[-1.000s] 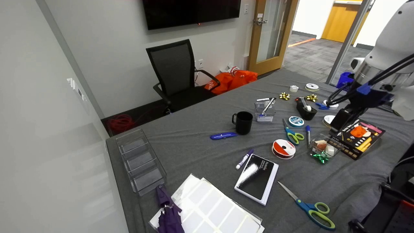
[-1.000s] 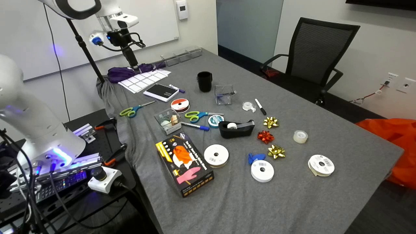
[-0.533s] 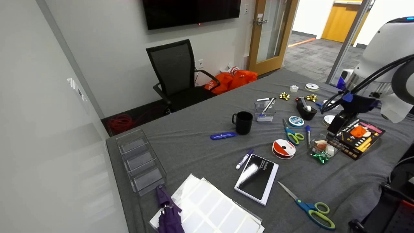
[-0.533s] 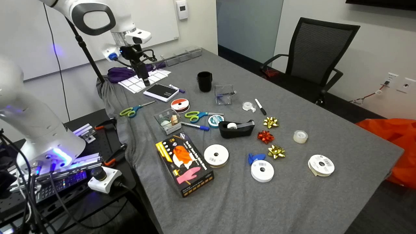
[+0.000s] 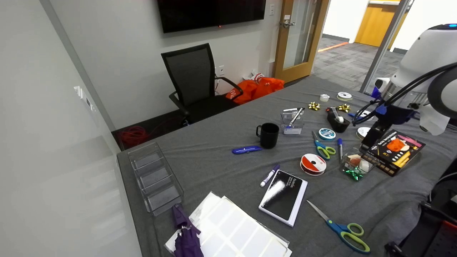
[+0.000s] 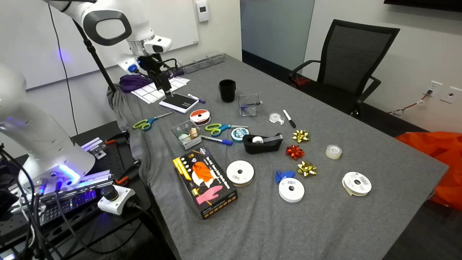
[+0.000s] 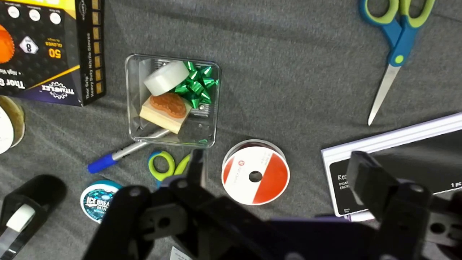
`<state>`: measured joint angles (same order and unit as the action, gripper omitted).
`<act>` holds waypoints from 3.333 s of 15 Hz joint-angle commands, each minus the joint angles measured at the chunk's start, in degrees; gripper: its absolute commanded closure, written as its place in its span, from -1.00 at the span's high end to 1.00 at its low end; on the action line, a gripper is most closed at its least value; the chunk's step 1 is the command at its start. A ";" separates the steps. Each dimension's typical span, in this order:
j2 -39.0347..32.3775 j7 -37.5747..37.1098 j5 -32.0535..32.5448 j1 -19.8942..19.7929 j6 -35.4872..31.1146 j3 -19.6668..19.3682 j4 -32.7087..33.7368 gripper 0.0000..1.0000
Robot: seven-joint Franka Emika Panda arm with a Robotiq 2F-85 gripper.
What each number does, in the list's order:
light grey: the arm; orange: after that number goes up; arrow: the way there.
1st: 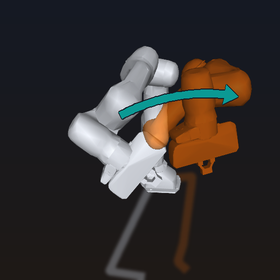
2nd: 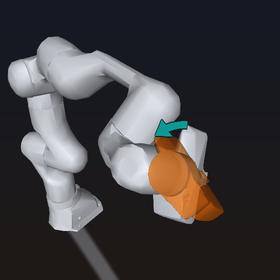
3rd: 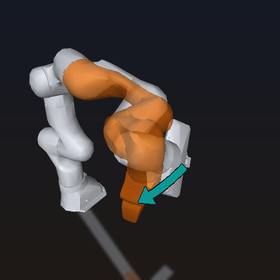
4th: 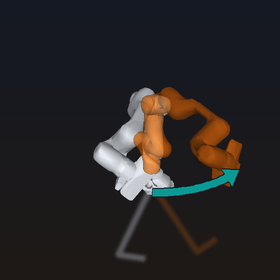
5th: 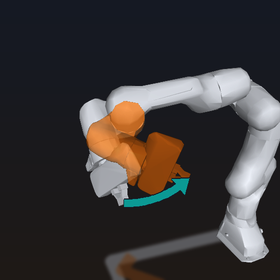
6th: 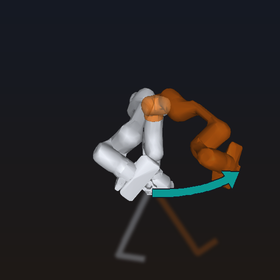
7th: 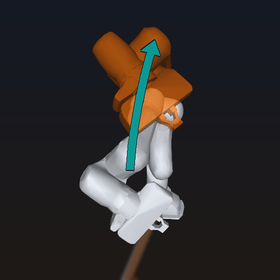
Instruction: Pick up the clear case on the left side of the black box and put it on the black object on the left
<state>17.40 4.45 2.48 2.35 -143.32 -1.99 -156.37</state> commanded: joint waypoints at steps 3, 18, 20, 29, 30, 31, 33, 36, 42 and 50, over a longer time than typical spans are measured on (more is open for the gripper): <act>-2.42 1.27 -0.15 -0.89 -7.04 -0.15 -1.92 1.00; -20.53 -11.93 19.32 -6.31 -26.41 -1.84 -1.88 1.00; -22.67 -16.16 25.05 -6.18 -27.96 -3.37 -0.85 1.00; -32.46 -19.26 26.27 -6.07 -37.08 -3.57 0.75 1.00; -33.41 -19.58 26.44 -5.81 -37.73 -3.73 0.92 1.00; -34.30 -19.54 26.71 -5.77 -38.50 -3.80 1.11 0.50; -35.33 -19.80 26.47 -5.85 -38.92 -3.57 1.37 0.37; -36.36 -20.22 26.34 -5.97 -38.65 -3.29 1.81 -0.10; -34.15 -19.47 25.39 -9.51 -37.45 0.16 0.79 -0.94; -24.39 -8.56 1.45 -9.97 -32.43 8.17 -1.37 -0.98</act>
<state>-12.82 -5.94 9.36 -7.40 -179.46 3.56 -156.24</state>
